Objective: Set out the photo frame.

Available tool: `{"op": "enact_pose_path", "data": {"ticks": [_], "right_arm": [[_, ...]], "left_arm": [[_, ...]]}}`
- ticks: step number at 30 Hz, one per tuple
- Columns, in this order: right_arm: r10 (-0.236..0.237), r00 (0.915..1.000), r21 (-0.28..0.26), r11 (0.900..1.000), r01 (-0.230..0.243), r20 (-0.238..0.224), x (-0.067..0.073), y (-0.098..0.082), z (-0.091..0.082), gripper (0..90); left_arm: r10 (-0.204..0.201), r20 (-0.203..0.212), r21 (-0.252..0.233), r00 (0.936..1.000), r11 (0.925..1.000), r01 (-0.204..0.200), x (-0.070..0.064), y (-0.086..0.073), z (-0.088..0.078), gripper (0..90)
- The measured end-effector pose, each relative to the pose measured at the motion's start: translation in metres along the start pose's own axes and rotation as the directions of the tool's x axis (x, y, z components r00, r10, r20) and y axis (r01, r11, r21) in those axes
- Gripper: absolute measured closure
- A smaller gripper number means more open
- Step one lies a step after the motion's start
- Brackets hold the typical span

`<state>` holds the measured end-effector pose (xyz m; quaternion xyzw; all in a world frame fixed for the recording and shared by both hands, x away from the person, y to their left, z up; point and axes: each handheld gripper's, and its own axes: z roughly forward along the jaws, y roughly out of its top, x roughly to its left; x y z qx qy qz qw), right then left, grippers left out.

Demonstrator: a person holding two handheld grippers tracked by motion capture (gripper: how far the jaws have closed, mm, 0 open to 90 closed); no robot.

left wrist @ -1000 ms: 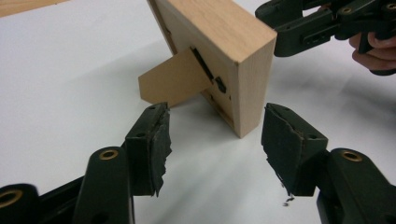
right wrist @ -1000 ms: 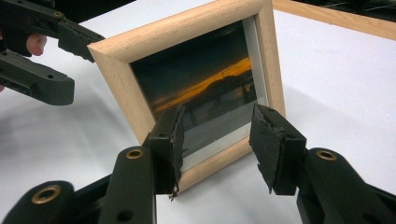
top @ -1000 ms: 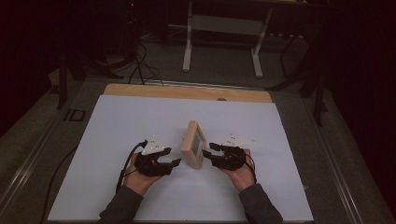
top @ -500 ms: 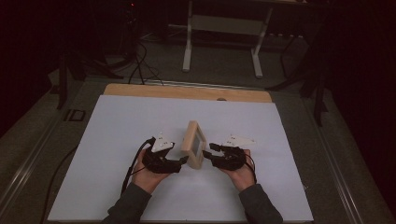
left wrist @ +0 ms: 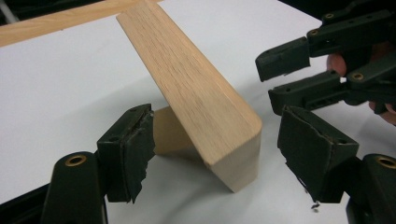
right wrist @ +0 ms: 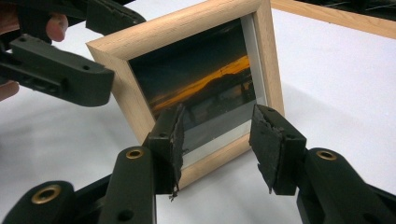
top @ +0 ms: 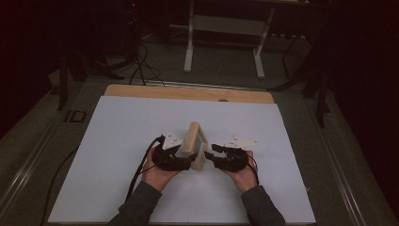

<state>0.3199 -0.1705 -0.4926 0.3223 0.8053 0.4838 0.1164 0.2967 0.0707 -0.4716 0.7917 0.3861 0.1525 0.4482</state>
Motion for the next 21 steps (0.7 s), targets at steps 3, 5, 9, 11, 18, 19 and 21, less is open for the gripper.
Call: {"op": "enact_pose_path", "data": {"ticks": [3, 5, 9, 11, 18, 19, 21], "right_arm": [[-0.001, 1.0000, 0.000, 1.000, 0.001, 0.000, 0.0001, 0.0000, 0.0000, 54.0], [-0.002, 1.0000, -0.001, 1.000, 0.002, 0.000, 0.0001, 0.0001, -0.0001, 54.0], [-0.002, 1.0000, -0.002, 1.000, 0.002, -0.001, 0.0000, 0.0002, -0.0004, 53.9], [-0.002, 1.0000, -0.002, 1.000, 0.002, -0.002, -0.0003, 0.0002, -0.0005, 53.9], [-0.001, 1.0000, -0.003, 1.000, 0.001, -0.001, -0.0008, 0.0003, -0.0008, 53.8], [0.000, 1.0000, -0.003, 1.000, 0.000, -0.001, -0.0009, 0.0003, -0.0008, 53.8], [0.000, 1.0000, -0.004, 1.000, 0.000, -0.002, -0.0010, 0.0004, -0.0009, 53.7]], "left_arm": [[0.000, -0.006, 0.008, 1.0000, 1.0000, 0.000, -0.0007, 0.0010, 0.0020, 31.5], [-0.003, -0.012, 0.006, 0.9999, 1.0000, 0.003, -0.0009, 0.0012, 0.0024, 34.1], [-0.010, -0.018, 0.008, 0.9998, 0.9999, 0.010, -0.0005, 0.0016, 0.0025, 40.3], [-0.015, -0.015, 0.009, 0.9998, 0.9998, 0.015, 0.0000, 0.0016, 0.0025, 41.7], [-0.028, -0.001, 0.014, 0.9996, 0.9995, 0.028, 0.0016, 0.0019, 0.0023, 43.9], [-0.032, 0.002, 0.012, 0.9995, 0.9994, 0.032, 0.0020, 0.0019, 0.0023, 44.6], [-0.036, 0.008, 0.014, 0.9993, 0.9993, 0.035, 0.0035, 0.0022, 0.0020, 46.5]]}}
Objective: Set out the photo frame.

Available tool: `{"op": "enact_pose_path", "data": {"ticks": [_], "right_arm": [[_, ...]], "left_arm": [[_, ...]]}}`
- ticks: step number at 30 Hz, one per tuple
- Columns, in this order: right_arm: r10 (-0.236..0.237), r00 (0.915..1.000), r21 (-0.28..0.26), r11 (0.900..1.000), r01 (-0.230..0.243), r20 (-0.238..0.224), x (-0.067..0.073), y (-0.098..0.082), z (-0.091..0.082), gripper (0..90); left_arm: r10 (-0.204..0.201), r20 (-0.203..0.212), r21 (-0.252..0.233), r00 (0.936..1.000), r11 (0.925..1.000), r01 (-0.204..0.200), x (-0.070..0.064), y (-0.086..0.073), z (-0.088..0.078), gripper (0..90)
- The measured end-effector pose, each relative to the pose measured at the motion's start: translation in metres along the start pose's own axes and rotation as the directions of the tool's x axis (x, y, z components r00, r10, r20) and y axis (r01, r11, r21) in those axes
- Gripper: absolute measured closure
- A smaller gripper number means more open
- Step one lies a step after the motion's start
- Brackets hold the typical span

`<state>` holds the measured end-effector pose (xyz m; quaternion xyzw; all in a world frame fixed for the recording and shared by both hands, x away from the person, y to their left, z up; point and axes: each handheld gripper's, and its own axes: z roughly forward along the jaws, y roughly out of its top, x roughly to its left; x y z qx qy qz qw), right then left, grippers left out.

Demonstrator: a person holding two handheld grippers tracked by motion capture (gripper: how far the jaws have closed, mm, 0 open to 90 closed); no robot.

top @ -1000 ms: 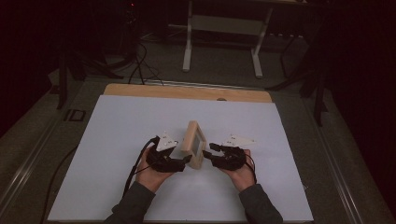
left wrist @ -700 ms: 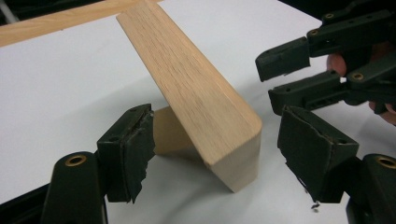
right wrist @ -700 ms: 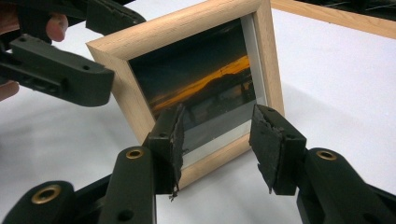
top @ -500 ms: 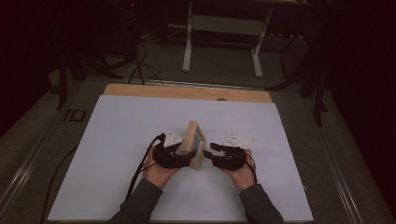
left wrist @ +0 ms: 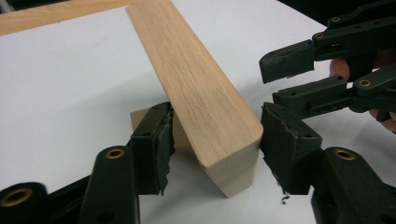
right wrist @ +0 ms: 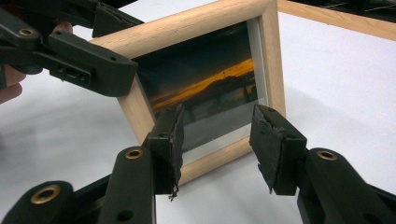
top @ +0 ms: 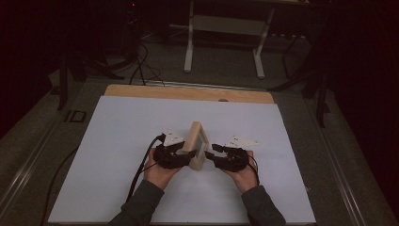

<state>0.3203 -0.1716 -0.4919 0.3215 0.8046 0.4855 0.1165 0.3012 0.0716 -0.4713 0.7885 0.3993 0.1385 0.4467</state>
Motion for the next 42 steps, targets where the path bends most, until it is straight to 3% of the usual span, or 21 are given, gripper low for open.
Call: {"op": "enact_pose_path", "data": {"ticks": [14, 21, 31, 37, 42], "right_arm": [[0.008, 0.9999, -0.006, 1.000, -0.008, 0.009, -0.003, 0.000, -0.003, 53.5], [0.006, 0.9998, -0.001, 1.000, -0.006, 0.018, -0.006, 0.000, -0.003, 53.5], [0.006, 0.9997, 0.001, 1.000, -0.006, 0.025, -0.007, 0.000, -0.003, 53.6], [0.003, 0.9996, 0.003, 1.000, -0.003, 0.028, -0.008, 0.000, -0.003, 53.6], [0.000, 0.9995, 0.004, 1.000, 0.000, 0.031, -0.008, 0.000, -0.003, 53.6]], "left_arm": [[-0.039, 0.018, 0.016, 0.9991, 0.9991, 0.039, 0.009, 0.001, 0.002, 53.8], [-0.062, 0.053, 0.025, 0.9967, 0.9979, 0.060, 0.017, 0.003, 0.004, 55.9], [-0.061, 0.086, 0.037, 0.9945, 0.9977, 0.058, 0.026, 0.005, 0.005, 57.0], [-0.061, 0.114, 0.044, 0.9915, 0.9974, 0.056, 0.031, 0.007, 0.006, 57.6], [-0.064, 0.162, 0.050, 0.9846, 0.9971, 0.057, 0.039, 0.008, 0.007, 58.4]]}}
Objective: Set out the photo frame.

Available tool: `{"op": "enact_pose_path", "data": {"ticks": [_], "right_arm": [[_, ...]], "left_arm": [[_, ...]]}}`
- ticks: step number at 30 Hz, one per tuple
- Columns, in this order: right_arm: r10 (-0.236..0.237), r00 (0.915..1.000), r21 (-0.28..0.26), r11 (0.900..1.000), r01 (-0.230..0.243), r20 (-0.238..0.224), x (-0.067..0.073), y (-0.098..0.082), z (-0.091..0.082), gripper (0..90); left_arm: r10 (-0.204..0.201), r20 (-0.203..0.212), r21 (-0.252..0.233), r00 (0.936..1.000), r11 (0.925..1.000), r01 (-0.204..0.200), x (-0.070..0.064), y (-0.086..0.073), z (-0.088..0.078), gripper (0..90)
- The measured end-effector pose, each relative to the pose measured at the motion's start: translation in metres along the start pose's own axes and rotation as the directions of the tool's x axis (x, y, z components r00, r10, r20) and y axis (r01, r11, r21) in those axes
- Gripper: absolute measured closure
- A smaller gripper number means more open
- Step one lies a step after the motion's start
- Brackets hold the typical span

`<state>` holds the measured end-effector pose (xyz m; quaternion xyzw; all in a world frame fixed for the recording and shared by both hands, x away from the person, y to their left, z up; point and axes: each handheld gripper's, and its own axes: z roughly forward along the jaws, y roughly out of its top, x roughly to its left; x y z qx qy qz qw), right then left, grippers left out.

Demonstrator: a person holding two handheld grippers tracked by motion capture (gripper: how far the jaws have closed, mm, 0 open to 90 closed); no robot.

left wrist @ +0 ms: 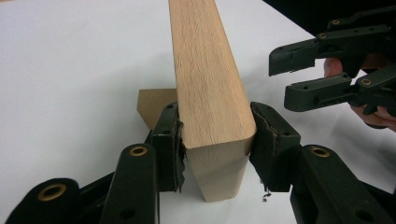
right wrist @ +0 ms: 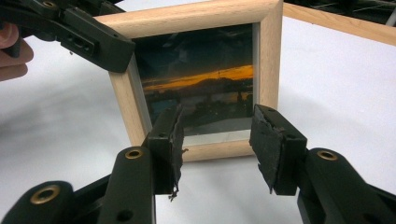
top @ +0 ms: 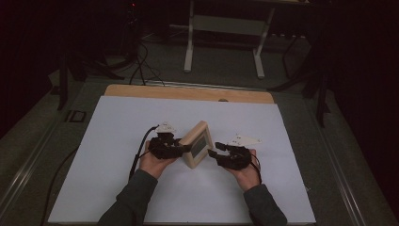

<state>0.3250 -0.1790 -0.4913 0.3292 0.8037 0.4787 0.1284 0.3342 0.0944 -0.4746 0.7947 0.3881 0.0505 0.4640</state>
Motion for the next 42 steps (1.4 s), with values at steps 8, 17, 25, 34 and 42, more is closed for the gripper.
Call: {"op": "enact_pose_path", "data": {"ticks": [8, 17, 25, 34, 42], "right_arm": [[-0.005, 1.0000, -0.001, 1.000, 0.005, 0.002, 0.000, 0.001, 0.000, 53.6], [-0.005, 1.0000, 0.002, 1.000, 0.005, 0.001, 0.000, 0.001, 0.000, 53.7], [-0.007, 1.0000, 0.000, 1.000, 0.007, 0.004, -0.001, 0.001, 0.001, 53.6], [-0.003, 1.0000, 0.004, 1.000, 0.003, 0.005, -0.002, 0.001, 0.001, 53.5], [-0.009, 0.9999, 0.003, 1.000, 0.009, 0.009, -0.004, 0.002, 0.000, 53.2]], "left_arm": [[0.032, 0.059, 0.011, 0.9977, 0.9994, -0.033, 0.006, 0.003, 0.002, 59.9], [0.047, 0.126, 0.020, 0.9910, 0.9985, -0.050, 0.017, 0.007, 0.004, 60.5], [0.031, 0.180, 0.019, 0.9833, 0.9992, -0.035, 0.028, 0.007, 0.005, 60.8], [0.021, 0.232, 0.028, 0.9724, 0.9992, -0.028, 0.037, 0.009, 0.007, 61.0], [0.042, 0.158, 0.039, 0.9866, 0.9981, -0.048, 0.031, 0.010, 0.007, 54.9]]}}
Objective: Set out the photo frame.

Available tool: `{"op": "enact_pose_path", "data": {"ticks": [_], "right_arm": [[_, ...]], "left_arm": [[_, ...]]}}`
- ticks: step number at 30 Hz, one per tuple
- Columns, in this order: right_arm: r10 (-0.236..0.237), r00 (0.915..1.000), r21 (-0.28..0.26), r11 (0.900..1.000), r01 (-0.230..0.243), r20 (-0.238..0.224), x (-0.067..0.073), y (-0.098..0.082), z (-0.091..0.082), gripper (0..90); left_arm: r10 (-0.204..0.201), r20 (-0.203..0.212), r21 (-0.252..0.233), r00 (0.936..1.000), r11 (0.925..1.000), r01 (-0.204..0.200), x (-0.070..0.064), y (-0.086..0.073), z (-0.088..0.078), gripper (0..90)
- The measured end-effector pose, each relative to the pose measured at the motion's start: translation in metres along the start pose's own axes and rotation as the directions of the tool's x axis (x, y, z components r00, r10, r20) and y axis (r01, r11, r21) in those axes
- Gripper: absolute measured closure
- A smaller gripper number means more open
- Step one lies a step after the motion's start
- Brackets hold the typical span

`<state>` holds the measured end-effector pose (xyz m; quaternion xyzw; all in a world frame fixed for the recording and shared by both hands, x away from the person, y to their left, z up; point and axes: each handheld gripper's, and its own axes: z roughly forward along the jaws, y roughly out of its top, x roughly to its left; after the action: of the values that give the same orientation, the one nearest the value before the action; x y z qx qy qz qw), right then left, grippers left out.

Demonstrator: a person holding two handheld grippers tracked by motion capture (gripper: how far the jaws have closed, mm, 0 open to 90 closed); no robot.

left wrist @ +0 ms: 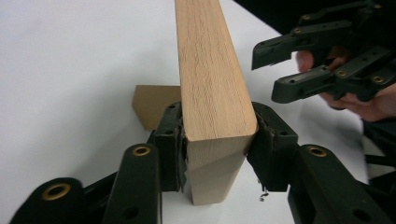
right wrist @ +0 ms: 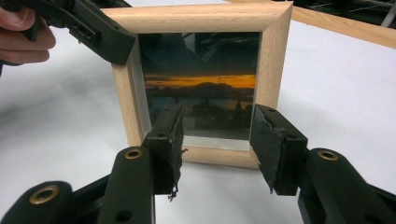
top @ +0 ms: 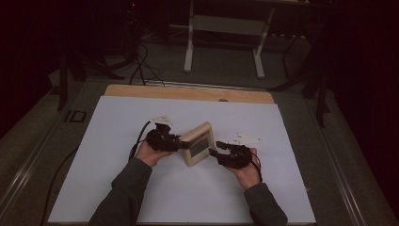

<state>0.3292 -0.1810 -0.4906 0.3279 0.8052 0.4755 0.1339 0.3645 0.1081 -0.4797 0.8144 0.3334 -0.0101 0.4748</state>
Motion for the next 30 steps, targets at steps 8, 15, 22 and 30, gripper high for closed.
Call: {"op": "enact_pose_path", "data": {"ticks": [8, 15, 22, 30], "right_arm": [[0.002, 0.9998, -0.001, 1.000, -0.002, 0.022, -0.008, 0.005, -0.003, 52.9], [0.011, 0.9989, 0.006, 1.000, -0.011, 0.045, -0.020, 0.013, 0.000, 52.7], [0.029, 0.9990, -0.010, 1.000, -0.029, 0.034, -0.027, 0.026, 0.005, 52.5], [0.046, 0.9989, -0.029, 0.999, -0.046, 0.011, -0.033, 0.043, 0.011, 51.0]], "left_arm": [[0.043, -0.098, 0.018, 0.9942, 0.9990, -0.041, -0.013, -0.001, -0.001, 38.1], [0.052, -0.194, -0.026, 0.9796, 0.9980, -0.058, -0.024, -0.003, -0.009, 35.0], [0.030, -0.312, -0.071, 0.9496, 0.9960, -0.055, -0.036, -0.012, -0.014, 35.8], [-0.004, -0.364, -0.089, 0.9312, 0.9955, -0.031, -0.045, -0.025, -0.008, 38.4]]}}
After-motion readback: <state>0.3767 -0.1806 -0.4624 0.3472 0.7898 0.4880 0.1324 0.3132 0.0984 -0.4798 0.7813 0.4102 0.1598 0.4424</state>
